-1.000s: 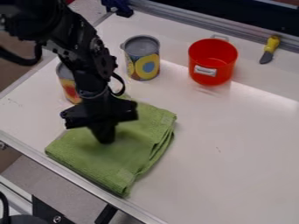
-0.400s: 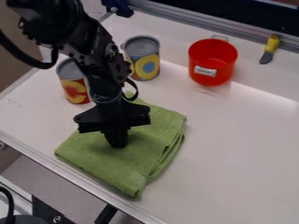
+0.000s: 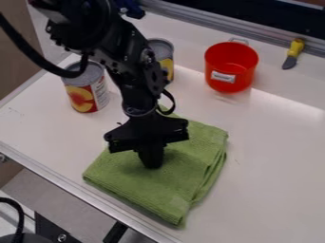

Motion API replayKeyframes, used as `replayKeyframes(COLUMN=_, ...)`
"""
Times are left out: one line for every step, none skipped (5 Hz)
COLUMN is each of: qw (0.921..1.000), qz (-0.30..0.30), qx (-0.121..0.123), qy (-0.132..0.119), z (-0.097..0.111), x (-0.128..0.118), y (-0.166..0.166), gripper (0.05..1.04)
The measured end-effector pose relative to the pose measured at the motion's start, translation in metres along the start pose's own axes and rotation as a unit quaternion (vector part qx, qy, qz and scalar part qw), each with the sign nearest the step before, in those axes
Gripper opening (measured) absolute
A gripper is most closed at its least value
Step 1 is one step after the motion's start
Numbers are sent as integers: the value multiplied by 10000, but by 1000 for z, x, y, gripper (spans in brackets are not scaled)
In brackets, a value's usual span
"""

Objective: Moved the cloth near the red can

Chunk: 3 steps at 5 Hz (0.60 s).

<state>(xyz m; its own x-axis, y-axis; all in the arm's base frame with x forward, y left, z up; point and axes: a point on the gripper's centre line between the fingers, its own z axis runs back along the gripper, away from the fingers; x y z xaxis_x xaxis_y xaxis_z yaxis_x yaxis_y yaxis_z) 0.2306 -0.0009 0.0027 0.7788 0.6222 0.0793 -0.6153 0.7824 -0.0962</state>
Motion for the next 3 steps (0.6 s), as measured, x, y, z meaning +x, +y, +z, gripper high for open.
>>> replayKeyframes(qw=10000, qz=71, qx=-16, qy=19, z=-2, x=-7, y=-19, gripper=52)
replayKeyframes(qw=9999, qz=139, qx=4, qy=-35, z=-4, x=-9, y=-37, gripper=52)
replayKeyframes(qw=9998, qz=198, qx=-15, qy=-85, z=-7, x=-7, y=-58, gripper=52)
